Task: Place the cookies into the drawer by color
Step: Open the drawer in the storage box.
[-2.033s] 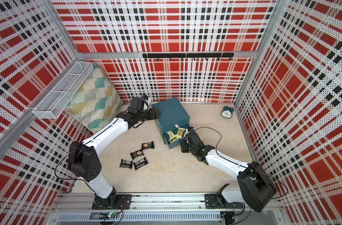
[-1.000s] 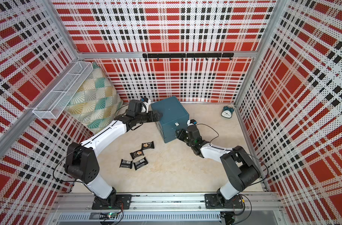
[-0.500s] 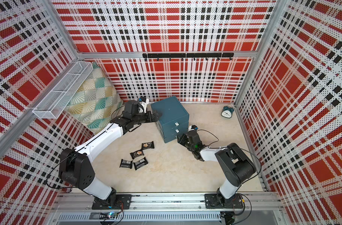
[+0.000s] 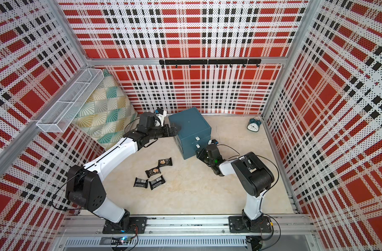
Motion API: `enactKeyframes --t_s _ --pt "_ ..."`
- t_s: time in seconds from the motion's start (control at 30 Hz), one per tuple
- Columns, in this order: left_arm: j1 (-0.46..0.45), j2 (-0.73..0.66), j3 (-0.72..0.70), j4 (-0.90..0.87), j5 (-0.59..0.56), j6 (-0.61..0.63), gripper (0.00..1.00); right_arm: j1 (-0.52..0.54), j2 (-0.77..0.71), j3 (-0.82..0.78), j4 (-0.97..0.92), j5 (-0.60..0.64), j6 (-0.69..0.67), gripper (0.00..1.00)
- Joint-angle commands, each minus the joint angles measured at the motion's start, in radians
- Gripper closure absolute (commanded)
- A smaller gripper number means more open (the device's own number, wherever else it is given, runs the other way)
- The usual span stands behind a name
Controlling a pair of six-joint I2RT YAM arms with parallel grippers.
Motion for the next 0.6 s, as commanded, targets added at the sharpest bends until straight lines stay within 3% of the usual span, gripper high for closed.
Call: enactKeyframes --t_s 0.0,0.2,0.33,0.57 --pt "0.004 -0.024 -0.009 0.022 0.011 -0.001 0.01 -0.002 0.013 0.021 0.05 -0.001 0.019 0.64" --pt "0.004 -0.024 -0.011 0.022 0.013 0.0 0.01 -0.003 0.022 0.027 0.047 0.01 0.026 0.65" --pt "0.004 -0.022 -0.011 0.022 0.009 0.0 0.01 -0.003 0.018 0.015 0.041 0.022 0.03 0.84" --pt "0.003 -0.019 -0.013 0.022 0.005 -0.001 0.01 -0.002 -0.046 -0.057 0.024 0.048 0.034 1.0"
